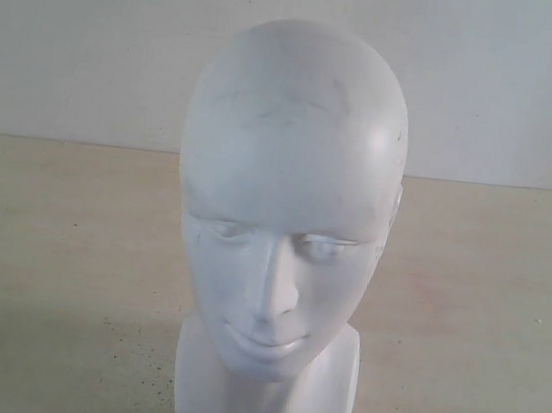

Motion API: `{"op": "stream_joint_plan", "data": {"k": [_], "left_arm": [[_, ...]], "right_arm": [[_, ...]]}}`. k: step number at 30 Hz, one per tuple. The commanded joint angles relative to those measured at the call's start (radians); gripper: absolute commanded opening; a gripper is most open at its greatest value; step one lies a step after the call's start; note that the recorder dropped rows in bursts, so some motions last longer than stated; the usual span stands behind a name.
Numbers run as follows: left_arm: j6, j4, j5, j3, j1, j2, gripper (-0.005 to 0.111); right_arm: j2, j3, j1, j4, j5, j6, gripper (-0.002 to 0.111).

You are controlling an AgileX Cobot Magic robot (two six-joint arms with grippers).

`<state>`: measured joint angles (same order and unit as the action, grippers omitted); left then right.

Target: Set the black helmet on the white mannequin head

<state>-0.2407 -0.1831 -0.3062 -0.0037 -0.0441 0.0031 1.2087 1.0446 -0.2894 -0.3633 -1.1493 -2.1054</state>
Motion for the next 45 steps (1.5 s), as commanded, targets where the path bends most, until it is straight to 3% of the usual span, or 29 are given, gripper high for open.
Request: {"op": "stream_joint_plan", "data": {"k": [1, 11, 16, 21, 25, 36, 45], "left_arm": [[0.0, -0.011, 0.0, 0.004, -0.003, -0.003, 0.004], [0.0, -0.011, 0.0, 0.004, -0.003, -0.003, 0.004], [0.0, -0.011, 0.0, 0.004, -0.003, -0.003, 0.004], [0.0, -0.011, 0.0, 0.004, -0.003, -0.003, 0.004], [0.0, -0.011, 0.0, 0.004, -0.003, -0.003, 0.004], [0.0, -0.011, 0.0, 0.004, -0.003, -0.003, 0.004], [0.0, -0.011, 0.0, 0.004, -0.003, -0.003, 0.004]], "right_arm": [[0.033, 0.014, -0.034, 0.052, -0.072, 0.013, 0.0], [0.116, 0.016, -0.259, 0.142, -0.072, 0.204, 0.0], [0.15, 0.014, -0.324, 0.092, -0.072, 0.295, 0.0], [0.153, 0.014, -0.329, 0.032, -0.072, 0.28, 0.0], [0.153, 0.014, -0.329, 0.088, -0.072, 0.184, 0.0], [0.153, 0.012, -0.298, 0.128, -0.072, 0.152, 0.0], [0.15, -0.159, -0.298, 0.225, -0.072, 0.12, 0.0]]}}
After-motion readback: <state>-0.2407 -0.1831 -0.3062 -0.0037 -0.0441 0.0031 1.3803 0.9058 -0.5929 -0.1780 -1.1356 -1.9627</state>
